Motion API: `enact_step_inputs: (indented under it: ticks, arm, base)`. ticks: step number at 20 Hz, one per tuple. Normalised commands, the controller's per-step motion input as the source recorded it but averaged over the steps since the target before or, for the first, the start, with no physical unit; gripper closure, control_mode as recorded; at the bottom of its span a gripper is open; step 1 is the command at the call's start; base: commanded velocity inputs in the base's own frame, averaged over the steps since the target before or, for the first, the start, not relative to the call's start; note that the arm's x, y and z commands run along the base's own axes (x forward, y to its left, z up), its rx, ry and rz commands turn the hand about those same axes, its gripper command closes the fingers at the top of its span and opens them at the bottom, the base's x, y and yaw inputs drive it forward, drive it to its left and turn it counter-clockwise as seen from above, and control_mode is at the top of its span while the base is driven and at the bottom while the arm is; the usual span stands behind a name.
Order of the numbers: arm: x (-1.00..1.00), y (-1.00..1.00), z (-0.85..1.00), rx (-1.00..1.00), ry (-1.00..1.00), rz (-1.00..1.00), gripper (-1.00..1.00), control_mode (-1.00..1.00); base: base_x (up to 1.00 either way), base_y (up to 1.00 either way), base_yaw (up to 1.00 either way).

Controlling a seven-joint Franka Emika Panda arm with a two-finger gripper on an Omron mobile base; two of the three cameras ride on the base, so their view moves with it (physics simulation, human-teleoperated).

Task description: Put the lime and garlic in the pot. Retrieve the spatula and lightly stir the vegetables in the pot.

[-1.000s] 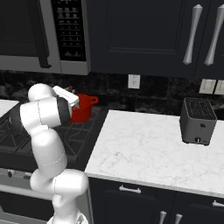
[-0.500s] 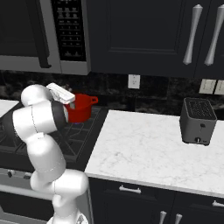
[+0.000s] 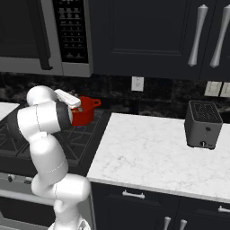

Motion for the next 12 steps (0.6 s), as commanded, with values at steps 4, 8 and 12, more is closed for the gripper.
enact_step_inputs:
  ticks: [4, 8, 12]
  arm:
    - [-0.02, 0.02, -0.67, 0.0, -0.01, 0.0, 1.0, -1.0]
    - [-0.24, 0.14, 0.13, 0.05, 0.0, 0.0, 1.0, -1.0]
    - [-0.35, 0.28, 0.3, 0.12, 0.0, -0.01, 1.0, -1.0]
  base:
    - [0.0, 0.0, 0.0]
    - [0.0, 0.0, 0.0]
    - [0.0, 0.0, 0.0]
